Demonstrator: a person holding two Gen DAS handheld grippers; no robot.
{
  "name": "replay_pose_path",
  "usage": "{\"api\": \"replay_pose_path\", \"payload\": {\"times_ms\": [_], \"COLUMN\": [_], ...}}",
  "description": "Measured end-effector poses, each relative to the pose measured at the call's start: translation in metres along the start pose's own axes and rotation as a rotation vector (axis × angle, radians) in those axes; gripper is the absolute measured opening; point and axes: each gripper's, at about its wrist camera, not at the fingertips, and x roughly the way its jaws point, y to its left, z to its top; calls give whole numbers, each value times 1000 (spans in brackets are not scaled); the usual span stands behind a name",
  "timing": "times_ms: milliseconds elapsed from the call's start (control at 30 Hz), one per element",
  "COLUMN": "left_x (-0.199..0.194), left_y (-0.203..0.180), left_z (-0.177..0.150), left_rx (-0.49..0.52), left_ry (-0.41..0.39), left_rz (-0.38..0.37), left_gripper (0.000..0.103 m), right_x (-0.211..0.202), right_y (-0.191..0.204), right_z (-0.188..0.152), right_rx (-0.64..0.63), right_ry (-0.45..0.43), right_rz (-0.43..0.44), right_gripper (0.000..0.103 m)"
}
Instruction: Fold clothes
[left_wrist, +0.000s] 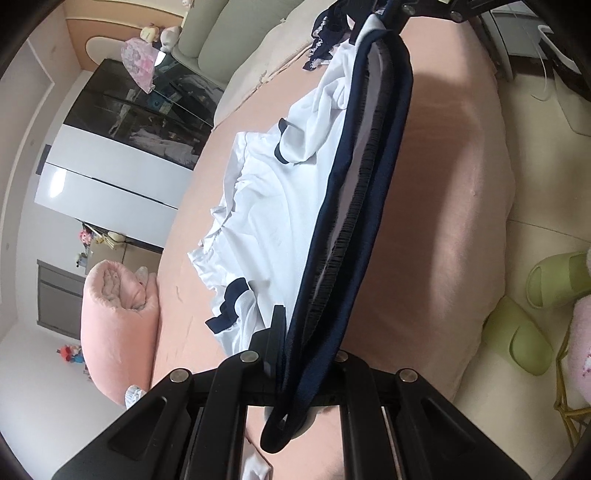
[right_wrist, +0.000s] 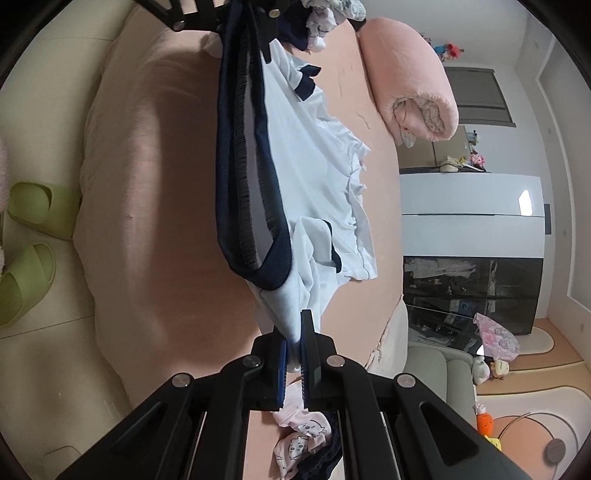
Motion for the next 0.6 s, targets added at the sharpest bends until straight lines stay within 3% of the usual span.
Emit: {"api": "replay_pose_path", "payload": {"times_ms": [433, 600], "left_x": [-15, -15], "left_y": [-12, -5], "left_z": [-6, -2], "left_rx": [15, 28], "left_ry": [11, 5], "left_rz": [-45, -15], "left_gripper": [6, 7], "right_x": [-15, -14], "right_y": [19, 13], "right_z": [-2, -3], "right_rx": [-6, 10], "right_ry": [3, 5], "right_rz": [64, 79], "right_gripper": [4, 4]}}
